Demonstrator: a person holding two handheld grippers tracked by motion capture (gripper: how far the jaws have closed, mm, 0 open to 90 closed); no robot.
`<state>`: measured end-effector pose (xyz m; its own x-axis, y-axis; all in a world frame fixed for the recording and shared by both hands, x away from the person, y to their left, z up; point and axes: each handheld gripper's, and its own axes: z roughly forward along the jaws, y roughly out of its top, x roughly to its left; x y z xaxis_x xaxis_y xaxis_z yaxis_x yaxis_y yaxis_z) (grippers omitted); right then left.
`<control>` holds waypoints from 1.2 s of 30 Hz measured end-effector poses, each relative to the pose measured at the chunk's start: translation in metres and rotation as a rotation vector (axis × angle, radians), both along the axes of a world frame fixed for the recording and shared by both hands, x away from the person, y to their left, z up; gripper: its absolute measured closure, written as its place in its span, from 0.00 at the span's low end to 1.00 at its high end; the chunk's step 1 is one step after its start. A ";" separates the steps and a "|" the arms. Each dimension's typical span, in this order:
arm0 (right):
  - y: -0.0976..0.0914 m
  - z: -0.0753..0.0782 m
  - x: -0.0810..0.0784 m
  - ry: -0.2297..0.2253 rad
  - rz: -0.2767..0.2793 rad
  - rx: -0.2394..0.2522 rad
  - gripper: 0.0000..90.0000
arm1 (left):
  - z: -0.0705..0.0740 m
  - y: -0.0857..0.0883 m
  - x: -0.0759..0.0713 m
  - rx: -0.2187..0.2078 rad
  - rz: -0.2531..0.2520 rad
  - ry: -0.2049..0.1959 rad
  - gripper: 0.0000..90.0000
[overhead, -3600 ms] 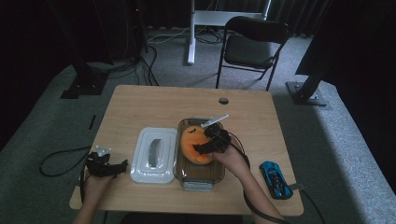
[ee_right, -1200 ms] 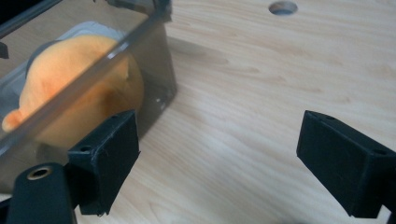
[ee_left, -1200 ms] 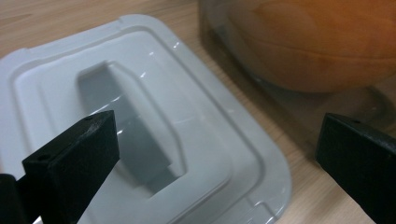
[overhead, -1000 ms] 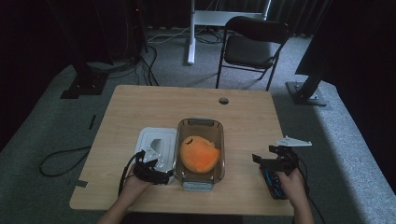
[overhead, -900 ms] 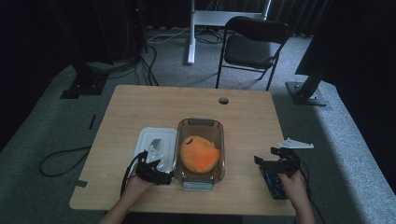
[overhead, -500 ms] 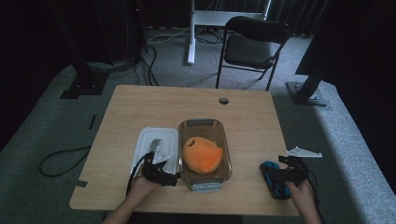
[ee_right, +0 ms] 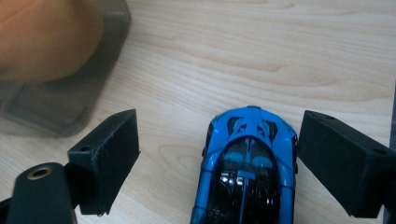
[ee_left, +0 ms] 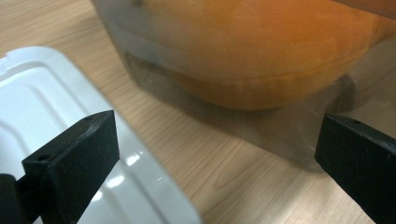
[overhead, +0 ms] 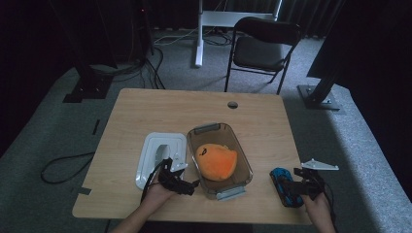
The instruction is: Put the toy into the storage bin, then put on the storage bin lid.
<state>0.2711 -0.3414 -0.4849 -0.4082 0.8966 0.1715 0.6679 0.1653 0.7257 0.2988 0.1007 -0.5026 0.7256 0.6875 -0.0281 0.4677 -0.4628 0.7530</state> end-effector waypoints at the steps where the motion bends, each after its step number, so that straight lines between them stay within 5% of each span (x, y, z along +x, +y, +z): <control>1: -0.001 -0.001 0.000 -0.001 0.001 0.000 0.13 | 0.000 -0.003 0.000 0.002 -0.005 -0.001 0.00; 17: -0.007 -0.017 -0.002 0.027 -0.018 0.026 0.13 | -0.001 -0.032 0.003 0.002 -0.048 -0.014 0.00; 23: -0.002 -0.024 -0.003 0.053 -0.020 -0.043 0.13 | 0.003 -0.017 0.002 -0.002 -0.017 -0.029 0.00; 36: -0.004 -0.036 -0.002 0.084 -0.075 -0.068 0.12 | 0.004 0.028 -0.003 -0.007 0.072 -0.034 0.00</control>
